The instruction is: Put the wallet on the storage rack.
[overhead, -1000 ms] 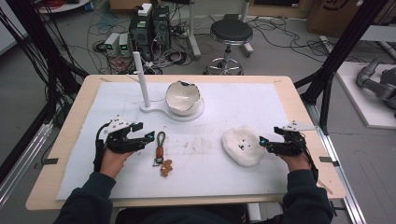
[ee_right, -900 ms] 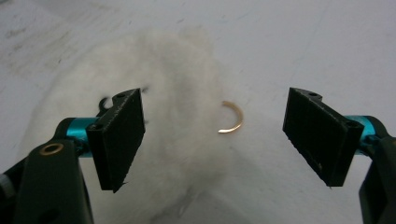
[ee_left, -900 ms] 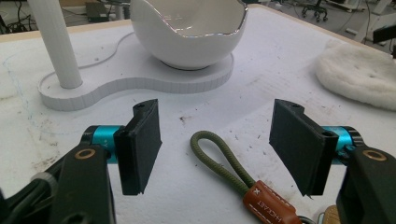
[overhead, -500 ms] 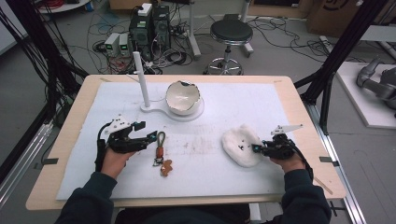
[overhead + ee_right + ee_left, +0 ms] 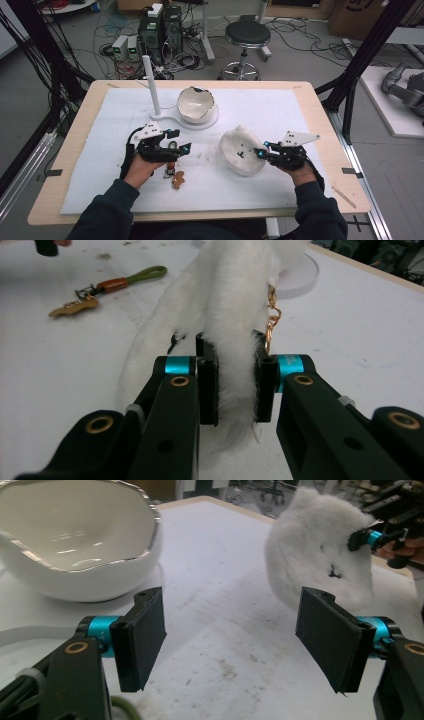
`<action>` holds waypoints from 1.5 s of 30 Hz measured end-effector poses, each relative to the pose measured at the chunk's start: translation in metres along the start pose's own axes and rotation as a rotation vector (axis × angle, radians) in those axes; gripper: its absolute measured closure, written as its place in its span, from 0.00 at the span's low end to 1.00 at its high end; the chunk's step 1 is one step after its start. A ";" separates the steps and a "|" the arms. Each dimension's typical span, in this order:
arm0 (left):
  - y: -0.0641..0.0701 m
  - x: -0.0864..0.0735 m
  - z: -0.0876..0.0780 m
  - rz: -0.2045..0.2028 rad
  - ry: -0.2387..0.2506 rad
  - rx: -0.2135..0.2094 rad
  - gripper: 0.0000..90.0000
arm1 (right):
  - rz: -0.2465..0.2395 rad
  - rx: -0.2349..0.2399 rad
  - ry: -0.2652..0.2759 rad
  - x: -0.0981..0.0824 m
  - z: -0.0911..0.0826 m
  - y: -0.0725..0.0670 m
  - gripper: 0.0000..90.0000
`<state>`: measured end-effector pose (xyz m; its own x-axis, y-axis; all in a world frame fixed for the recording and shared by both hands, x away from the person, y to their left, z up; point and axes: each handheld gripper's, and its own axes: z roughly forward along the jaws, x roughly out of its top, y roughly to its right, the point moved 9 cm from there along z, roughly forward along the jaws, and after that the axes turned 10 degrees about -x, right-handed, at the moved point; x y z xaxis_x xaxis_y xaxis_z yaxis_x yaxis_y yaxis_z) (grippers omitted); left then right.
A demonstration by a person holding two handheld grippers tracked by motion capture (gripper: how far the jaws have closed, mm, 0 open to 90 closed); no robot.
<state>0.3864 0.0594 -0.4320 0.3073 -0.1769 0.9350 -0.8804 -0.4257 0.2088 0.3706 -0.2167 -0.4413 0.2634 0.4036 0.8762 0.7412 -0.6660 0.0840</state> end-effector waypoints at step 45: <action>0.029 0.008 0.024 -0.059 0.091 -0.211 0.61 | 0.006 0.194 0.032 0.011 0.028 -0.038 0.88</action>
<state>0.3717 0.0238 -0.4252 0.3355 -0.0724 0.9392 -0.9207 -0.2362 0.3107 0.3630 -0.1693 -0.4484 0.2509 0.3776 0.8913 0.8457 -0.5335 -0.0121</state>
